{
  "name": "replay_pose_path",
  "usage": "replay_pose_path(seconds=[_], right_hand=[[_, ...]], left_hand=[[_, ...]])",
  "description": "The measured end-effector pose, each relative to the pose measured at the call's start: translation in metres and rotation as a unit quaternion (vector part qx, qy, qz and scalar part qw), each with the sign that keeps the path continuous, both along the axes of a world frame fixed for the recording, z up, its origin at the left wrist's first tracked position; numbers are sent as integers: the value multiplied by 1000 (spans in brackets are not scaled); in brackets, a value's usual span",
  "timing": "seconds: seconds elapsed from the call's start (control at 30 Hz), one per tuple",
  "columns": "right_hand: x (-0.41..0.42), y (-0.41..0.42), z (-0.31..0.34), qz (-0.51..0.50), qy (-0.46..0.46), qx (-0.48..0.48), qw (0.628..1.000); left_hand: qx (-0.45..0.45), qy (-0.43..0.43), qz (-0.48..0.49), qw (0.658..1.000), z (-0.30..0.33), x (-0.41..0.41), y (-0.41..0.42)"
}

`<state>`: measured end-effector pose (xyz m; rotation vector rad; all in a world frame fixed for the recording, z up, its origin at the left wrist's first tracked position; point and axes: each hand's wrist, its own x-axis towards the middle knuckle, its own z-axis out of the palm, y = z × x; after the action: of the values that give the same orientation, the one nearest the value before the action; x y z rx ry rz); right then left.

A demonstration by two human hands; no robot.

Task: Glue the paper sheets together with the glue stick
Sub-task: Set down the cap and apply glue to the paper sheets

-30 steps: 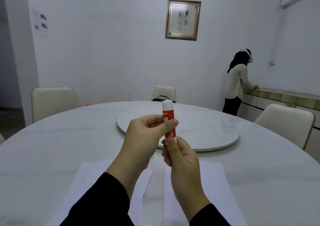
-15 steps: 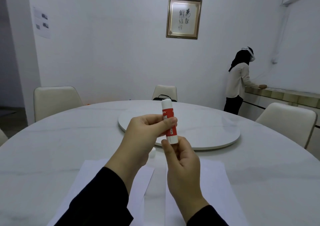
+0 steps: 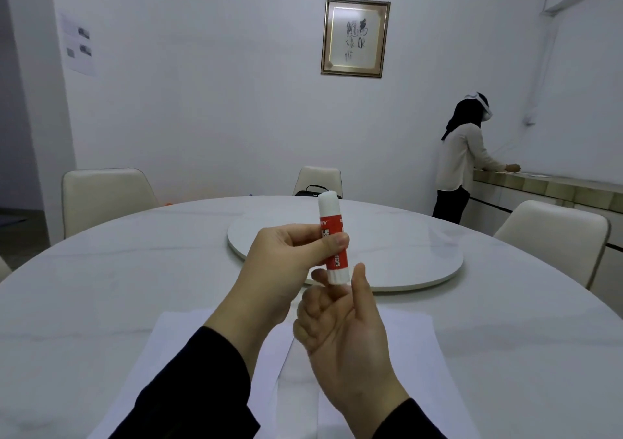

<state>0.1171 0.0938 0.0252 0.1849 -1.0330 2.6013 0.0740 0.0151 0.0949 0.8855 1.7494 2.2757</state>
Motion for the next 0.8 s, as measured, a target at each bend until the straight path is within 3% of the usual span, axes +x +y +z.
replay_pose_path(seconds=[0.17, 0.37, 0.43, 0.6, 0.73, 0.8], right_hand=[[0, 3, 1, -127, -13, 123, 984], [0, 1, 1, 21, -24, 11, 999], [0, 3, 0, 51, -38, 14, 998], [-5, 6, -5, -13, -46, 110, 993], [-9, 13, -8, -23, -47, 58, 997], [-9, 22, -8, -50, -60, 14, 997]], left_hand=[[-20, 26, 22, 999, 0, -3, -3], [-21, 2, -18, 1000, -6, -6, -10], [-40, -4, -5, 999, -10, -7, -12], [-83, 26, 48, 995, -21, -7, -9], [-116, 31, 52, 991, -27, -16, -12], [-179, 53, 138, 973, -35, -28, -25]])
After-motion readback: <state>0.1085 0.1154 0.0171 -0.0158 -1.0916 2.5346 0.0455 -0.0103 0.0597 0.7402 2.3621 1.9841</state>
